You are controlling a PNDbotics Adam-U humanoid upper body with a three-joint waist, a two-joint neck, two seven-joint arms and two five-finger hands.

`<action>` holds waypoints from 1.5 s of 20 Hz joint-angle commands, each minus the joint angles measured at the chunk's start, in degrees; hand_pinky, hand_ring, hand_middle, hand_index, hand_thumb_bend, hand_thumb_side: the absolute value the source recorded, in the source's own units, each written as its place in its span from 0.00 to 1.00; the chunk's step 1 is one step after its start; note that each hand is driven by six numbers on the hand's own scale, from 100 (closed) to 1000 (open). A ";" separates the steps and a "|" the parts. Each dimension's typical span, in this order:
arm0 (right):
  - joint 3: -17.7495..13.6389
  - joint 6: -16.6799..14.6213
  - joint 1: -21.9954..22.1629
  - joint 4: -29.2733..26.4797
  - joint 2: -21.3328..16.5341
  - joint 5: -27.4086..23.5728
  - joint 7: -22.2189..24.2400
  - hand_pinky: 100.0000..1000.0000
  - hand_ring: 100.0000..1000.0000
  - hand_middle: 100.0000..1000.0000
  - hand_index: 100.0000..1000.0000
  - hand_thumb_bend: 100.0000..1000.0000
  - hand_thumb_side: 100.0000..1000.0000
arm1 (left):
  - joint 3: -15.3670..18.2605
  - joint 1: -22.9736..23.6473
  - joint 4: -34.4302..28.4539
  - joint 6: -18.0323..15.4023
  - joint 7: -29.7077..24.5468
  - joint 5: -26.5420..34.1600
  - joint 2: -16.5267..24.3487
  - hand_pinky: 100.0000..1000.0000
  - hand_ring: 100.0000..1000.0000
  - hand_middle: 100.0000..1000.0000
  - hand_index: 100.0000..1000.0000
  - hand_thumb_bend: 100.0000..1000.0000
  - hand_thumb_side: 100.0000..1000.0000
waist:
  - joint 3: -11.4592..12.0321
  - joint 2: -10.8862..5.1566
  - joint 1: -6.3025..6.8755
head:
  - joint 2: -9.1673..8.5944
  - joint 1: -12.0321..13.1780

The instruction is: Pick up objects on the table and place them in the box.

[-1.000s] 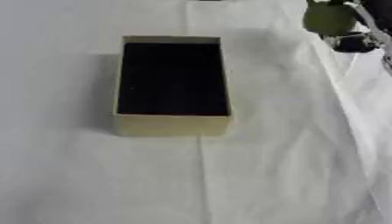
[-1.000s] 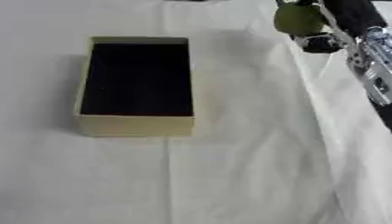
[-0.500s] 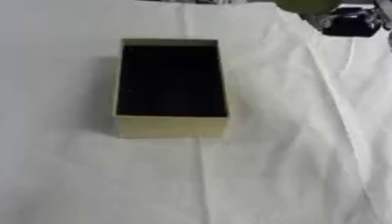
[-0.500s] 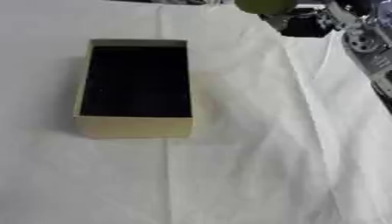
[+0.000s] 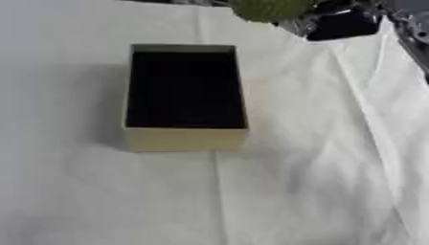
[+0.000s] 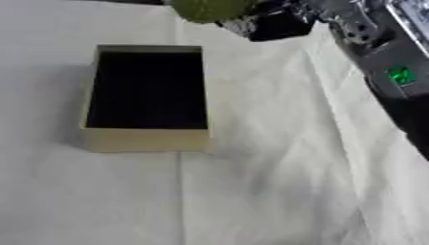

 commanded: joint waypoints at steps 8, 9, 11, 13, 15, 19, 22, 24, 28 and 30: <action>3.21 -2.70 -2.13 2.27 13.44 4.50 6.36 0.55 0.56 0.44 0.55 0.22 0.00 | 0.06 -0.41 -1.15 0.08 -0.18 0.20 1.02 0.58 0.58 0.57 0.72 0.36 0.38 | 0.43 -1.50 0.36 | -0.01 -0.20; 3.35 -2.80 -1.85 2.97 14.57 5.17 6.55 0.55 0.57 0.44 0.55 0.20 0.00 | 0.05 -0.42 -1.15 0.10 -0.21 0.21 0.96 0.58 0.58 0.57 0.72 0.36 0.38 | 0.44 -1.48 0.35 | 0.00 -0.15; 3.54 -2.88 -1.11 4.64 16.56 6.70 6.69 0.56 0.57 0.43 0.55 0.18 0.00 | 0.04 -0.50 -1.15 0.10 -0.27 0.23 0.89 0.58 0.58 0.57 0.72 0.36 0.38 | 0.53 -1.42 0.34 | -0.01 -0.13; 3.75 -2.86 -0.31 6.48 17.86 8.36 6.44 0.56 0.58 0.43 0.55 0.16 0.00 | 0.06 -0.54 -1.15 0.07 -0.28 0.26 0.86 0.58 0.58 0.57 0.72 0.36 0.38 | 0.66 -1.36 0.33 | -0.06 -0.11; 3.85 -2.76 0.25 8.01 18.62 9.63 5.77 0.56 0.58 0.43 0.55 0.15 0.00 | 0.07 -0.51 -1.15 0.06 -0.28 0.27 0.83 0.58 0.58 0.57 0.72 0.36 0.38 | 0.73 -1.32 0.32 | -0.04 -0.06; 3.43 -1.51 1.82 11.36 20.41 11.76 4.07 0.57 0.59 0.43 0.55 0.09 0.00 | 0.09 -0.50 -1.15 0.12 -0.36 0.28 0.67 0.58 0.58 0.57 0.72 0.36 0.38 | 0.74 -1.20 0.24 | -0.07 0.07; 3.37 -1.12 2.50 13.28 21.43 13.02 2.73 0.57 0.59 0.42 0.55 0.08 0.00 | 0.09 -0.48 -1.15 0.13 -0.45 0.29 0.61 0.58 0.58 0.57 0.72 0.36 0.39 | 0.75 -1.13 0.27 | -0.15 0.11; 3.27 -0.86 2.95 14.29 21.93 13.63 2.01 0.58 0.60 0.42 0.55 0.06 0.00 | 0.10 -0.44 -1.15 0.15 -0.48 0.29 0.55 0.58 0.58 0.57 0.72 0.36 0.39 | 0.73 -1.10 0.29 | -0.17 0.10; 3.82 -1.67 3.55 15.80 22.20 15.29 1.87 0.62 0.63 0.47 0.59 0.14 0.00 | 0.12 -0.44 -1.15 0.18 -0.56 0.30 0.49 0.59 0.58 0.57 0.72 0.36 0.39 | 0.68 -1.10 0.27 | -0.20 0.09; 4.15 -3.16 3.68 16.24 22.16 16.40 3.18 0.65 0.67 0.52 0.63 0.18 0.00 | 0.13 -0.45 -1.15 0.19 -0.56 0.31 0.48 0.59 0.58 0.57 0.72 0.35 0.39 | 0.67 -1.11 0.25 | -0.18 0.09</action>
